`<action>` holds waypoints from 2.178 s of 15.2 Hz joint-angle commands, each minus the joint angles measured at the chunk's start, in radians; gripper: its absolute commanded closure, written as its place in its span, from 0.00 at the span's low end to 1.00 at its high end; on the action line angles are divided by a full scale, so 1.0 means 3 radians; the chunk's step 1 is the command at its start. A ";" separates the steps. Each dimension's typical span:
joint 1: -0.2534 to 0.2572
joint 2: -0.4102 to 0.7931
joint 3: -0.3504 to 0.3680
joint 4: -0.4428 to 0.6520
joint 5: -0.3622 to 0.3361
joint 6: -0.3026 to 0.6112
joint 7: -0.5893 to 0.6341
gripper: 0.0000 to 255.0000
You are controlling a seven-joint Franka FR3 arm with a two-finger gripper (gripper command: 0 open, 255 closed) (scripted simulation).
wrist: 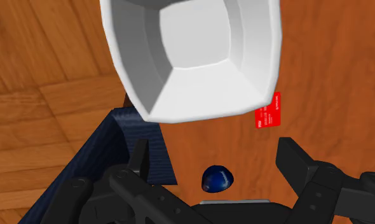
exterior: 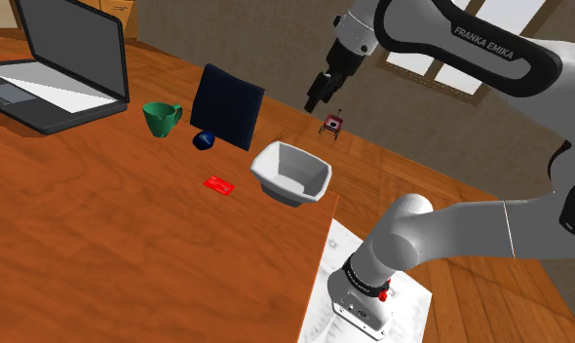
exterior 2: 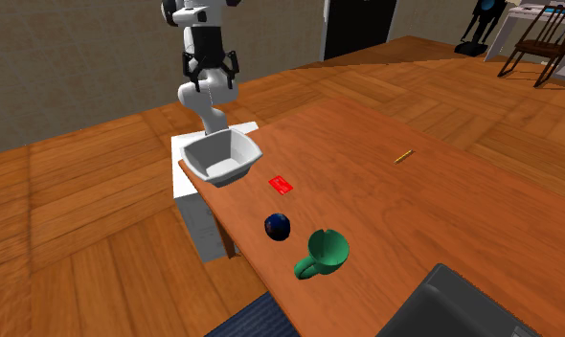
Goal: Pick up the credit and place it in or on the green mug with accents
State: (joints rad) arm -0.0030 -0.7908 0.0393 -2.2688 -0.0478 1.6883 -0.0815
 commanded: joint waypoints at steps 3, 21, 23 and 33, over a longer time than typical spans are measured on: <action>0.0041 -0.0047 0.0010 -0.0262 0.0046 0.0304 0.0005 0.00; 0.0515 0.0951 0.0193 -0.1629 0.0474 0.3488 -0.0060 0.00; 0.0586 0.1237 0.0206 -0.1641 0.0524 0.3879 -0.0087 0.00; 0.0954 0.2336 0.0069 -0.1420 0.0771 0.5000 -0.0298 0.00</action>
State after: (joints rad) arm 0.2723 -0.1147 0.0702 -2.7048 0.1750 3.1723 -0.1615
